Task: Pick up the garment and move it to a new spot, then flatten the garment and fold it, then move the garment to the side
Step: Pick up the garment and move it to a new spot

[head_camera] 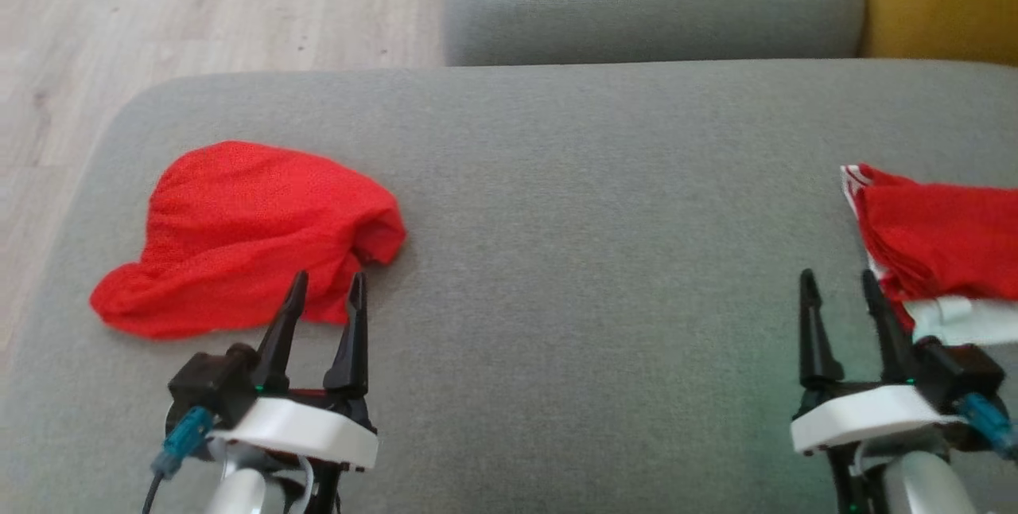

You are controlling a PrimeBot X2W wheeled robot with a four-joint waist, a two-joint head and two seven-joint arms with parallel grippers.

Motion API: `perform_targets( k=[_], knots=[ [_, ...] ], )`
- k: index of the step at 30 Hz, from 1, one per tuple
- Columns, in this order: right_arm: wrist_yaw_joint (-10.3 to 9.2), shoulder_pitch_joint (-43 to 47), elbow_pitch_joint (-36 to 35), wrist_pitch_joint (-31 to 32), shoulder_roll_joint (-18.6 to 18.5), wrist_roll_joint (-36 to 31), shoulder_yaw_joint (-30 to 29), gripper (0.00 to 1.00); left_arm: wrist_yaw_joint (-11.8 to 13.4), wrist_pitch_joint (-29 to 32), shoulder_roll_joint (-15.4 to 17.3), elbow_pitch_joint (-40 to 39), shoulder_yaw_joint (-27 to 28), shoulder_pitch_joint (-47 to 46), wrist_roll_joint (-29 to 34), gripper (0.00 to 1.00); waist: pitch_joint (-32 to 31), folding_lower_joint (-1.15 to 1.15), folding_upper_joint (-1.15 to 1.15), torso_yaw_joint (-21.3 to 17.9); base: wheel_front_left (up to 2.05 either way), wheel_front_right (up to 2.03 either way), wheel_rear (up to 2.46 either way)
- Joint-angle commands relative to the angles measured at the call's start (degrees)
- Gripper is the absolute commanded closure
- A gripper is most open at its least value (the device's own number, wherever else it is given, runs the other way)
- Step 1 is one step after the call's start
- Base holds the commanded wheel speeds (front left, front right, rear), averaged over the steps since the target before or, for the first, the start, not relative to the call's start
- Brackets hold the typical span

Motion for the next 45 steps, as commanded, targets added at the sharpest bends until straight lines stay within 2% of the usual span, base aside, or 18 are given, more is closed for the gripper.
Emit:
perform_targets(
  k=[1,9,15,20,25,30,37,45],
  knots=[
    [-0.05,-1.13,-1.62,0.09,-0.25,0.32,2.1,0.0,0.17,-0.34,0.15,-1.59,2.12,-2.08,0.39,0.0,-0.26,0.0,0.0,1.02,0.0,0.0,0.0],
    [-0.05,-0.39,-1.21,0.64,-0.25,1.92,6.01,0.0,0.12,-0.34,0.15,-0.87,4.03,-1.62,1.5,0.0,-1.04,0.0,0.0,7.04,0.0,0.0,0.0],
    [-0.05,0.0,-0.81,0.62,-0.25,2.67,7.59,0.0,-0.85,-0.34,0.15,0.46,6.63,-2.26,3.9,0.0,-0.82,0.0,0.0,12.08,0.0,0.0,0.0],
    [-0.05,-0.61,-0.64,0.72,-0.25,2.63,8.25,0.0,-1.77,-0.34,0.15,1.61,9.07,-3.46,5.23,0.0,0.14,0.0,0.0,13.93,0.0,0.0,0.0],
    [-0.05,-1.57,-0.96,1.0,-0.25,2.28,8.58,0.0,-2.36,-0.34,0.54,4.23,10.8,-5.44,6.42,0.0,1.64,0.0,0.0,13.64,0.0,0.0,0.0],
    [-0.05,-2.82,-2.03,1.95,-0.25,1.14,8.09,0.0,-2.71,0.02,4.08,14.09,10.82,-11.53,8.66,0.0,4.56,0.0,0.0,11.79,0.0,0.0,0.0],
    [-0.05,-4.69,-5.24,3.77,-0.25,-1.33,6.44,0.0,-3.59,7.53,9.62,28.98,11.33,-24.81,7.48,0.0,10.76,0.0,0.0,8.58,0.0,0.0,0.0],
    [-0.05,-6.72,-8.66,4.98,-0.48,-2.72,5.68,0.0,-4.45,14.41,15.01,42.39,8.08,-36.02,4.99,0.0,17.3,0.0,0.0,5.69,0.0,0.0,0.0]
  ],
)
